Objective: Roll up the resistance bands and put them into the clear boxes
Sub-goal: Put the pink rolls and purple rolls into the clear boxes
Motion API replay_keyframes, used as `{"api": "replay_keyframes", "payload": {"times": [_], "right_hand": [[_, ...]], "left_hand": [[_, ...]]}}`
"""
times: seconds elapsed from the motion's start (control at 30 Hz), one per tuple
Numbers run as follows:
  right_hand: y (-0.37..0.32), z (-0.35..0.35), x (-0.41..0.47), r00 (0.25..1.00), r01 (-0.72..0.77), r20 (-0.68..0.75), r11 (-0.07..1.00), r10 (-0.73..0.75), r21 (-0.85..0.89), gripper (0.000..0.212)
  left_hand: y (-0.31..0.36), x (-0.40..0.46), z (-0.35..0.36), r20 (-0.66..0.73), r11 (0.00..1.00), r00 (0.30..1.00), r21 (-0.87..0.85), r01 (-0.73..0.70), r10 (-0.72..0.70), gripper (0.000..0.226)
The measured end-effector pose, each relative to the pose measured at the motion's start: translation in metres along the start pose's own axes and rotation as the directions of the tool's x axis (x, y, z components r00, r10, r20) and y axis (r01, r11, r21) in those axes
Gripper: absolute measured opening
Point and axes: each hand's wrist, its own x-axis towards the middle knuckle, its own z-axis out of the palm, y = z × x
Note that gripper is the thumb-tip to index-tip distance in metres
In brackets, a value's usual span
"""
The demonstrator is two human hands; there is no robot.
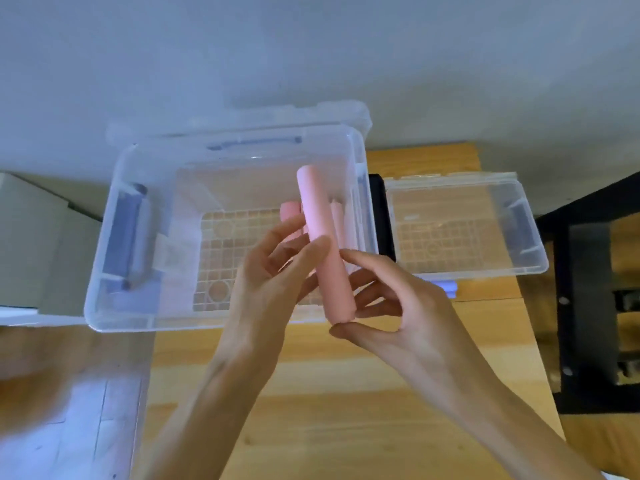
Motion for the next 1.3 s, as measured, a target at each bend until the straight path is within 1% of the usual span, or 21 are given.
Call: {"api": "replay_keyframes", "payload": {"times": [0.07, 0.13, 0.2, 0.3, 0.37, 0.43, 0.47, 0.53, 0.57, 0.63, 0.7, 0.73, 0.87, 0.97, 1.07, 1.2, 1.23, 1.3], "right_hand": [[-0.007, 0.019, 0.022, 0.999, 0.029, 0.03, 0.998, -0.028, -0.054, 0.068], [-0.01, 0.038, 0.045, 0.998, 0.045, 0.056, 0.992, -0.038, -0.121, 0.066], [-0.01, 0.056, 0.068, 0.996, 0.053, 0.086, 0.979, -0.037, -0.197, 0.061], [-0.005, 0.076, 0.101, 0.987, 0.084, 0.157, 0.932, -0.03, -0.354, 0.056], [0.001, 0.088, 0.123, 0.973, 0.151, 0.225, 0.866, -0.045, -0.477, 0.052], [0.009, 0.103, 0.144, 0.958, 0.203, 0.286, 0.755, -0.021, -0.623, 0.046], [0.013, 0.11, 0.154, 0.955, 0.206, 0.297, 0.701, 0.008, -0.683, 0.043], [0.023, 0.119, 0.169, 0.954, 0.178, 0.291, 0.643, 0.073, -0.745, 0.036], [0.029, 0.123, 0.176, 0.953, 0.159, 0.286, 0.64, 0.099, -0.752, 0.031], [0.039, 0.128, 0.186, 0.942, 0.089, 0.288, 0.697, 0.174, -0.712, 0.028], [0.045, 0.132, 0.195, 0.917, -0.035, 0.289, 0.775, 0.276, -0.631, 0.034], [0.048, 0.133, 0.198, 0.9, -0.09, 0.289, 0.79, 0.325, -0.606, 0.037], [0.058, 0.132, 0.201, 0.859, -0.198, 0.284, 0.789, 0.426, -0.582, 0.04], [0.065, 0.133, 0.202, 0.846, -0.23, 0.274, 0.777, 0.457, -0.586, 0.044], [0.071, 0.132, 0.204, 0.843, -0.268, 0.244, 0.769, 0.479, -0.581, 0.041], [0.078, 0.132, 0.206, 0.855, -0.264, 0.2, 0.733, 0.479, -0.627, 0.035], [0.079, 0.133, 0.207, 0.859, -0.256, 0.194, 0.727, 0.473, -0.638, 0.033], [0.08, 0.133, 0.207, 0.864, -0.252, 0.19, 0.727, 0.466, -0.638, 0.031]], "left_hand": [[0.008, 0.013, -0.025, -0.011, 1.0, 1.0, 0.02, 0.023, -0.023, 0.045], [0.012, 0.029, -0.048, -0.035, 0.997, 0.998, 0.054, 0.062, -0.06, 0.041], [0.01, 0.05, -0.07, -0.056, 0.988, 0.991, 0.095, 0.126, -0.121, 0.036], [-0.001, 0.084, -0.099, -0.054, 0.957, 0.968, 0.147, 0.25, -0.245, 0.04], [-0.01, 0.106, -0.113, -0.056, 0.933, 0.952, 0.19, 0.306, -0.301, 0.042], [-0.018, 0.126, -0.125, -0.078, 0.911, 0.937, 0.219, 0.35, -0.341, 0.04], [-0.023, 0.135, -0.128, -0.086, 0.901, 0.929, 0.227, 0.371, -0.361, 0.038], [-0.033, 0.155, -0.133, -0.089, 0.886, 0.909, 0.206, 0.416, -0.406, 0.037], [-0.037, 0.165, -0.134, -0.093, 0.878, 0.896, 0.18, 0.444, -0.434, 0.037], [-0.046, 0.183, -0.136, -0.105, 0.861, 0.875, 0.156, 0.484, -0.473, 0.04], [-0.054, 0.197, -0.136, -0.115, 0.844, 0.87, 0.211, 0.493, -0.479, 0.041], [-0.059, 0.202, -0.134, -0.118, 0.835, 0.87, 0.246, 0.492, -0.479, 0.042], [-0.083, 0.214, -0.127, -0.136, 0.811, 0.883, 0.353, 0.467, -0.45, 0.051], [-0.097, 0.22, -0.123, -0.175, 0.81, 0.898, 0.388, 0.439, -0.403, 0.052], [-0.105, 0.223, -0.117, -0.224, 0.757, 0.914, 0.513, 0.406, -0.338, 0.047], [-0.108, 0.223, -0.112, -0.216, 0.718, 0.935, 0.6, 0.353, -0.279, 0.045], [-0.108, 0.224, -0.113, -0.214, 0.713, 0.939, 0.61, 0.345, -0.271, 0.044], [-0.11, 0.224, -0.115, -0.201, 0.752, 0.933, 0.553, 0.359, -0.298, 0.044]]}}
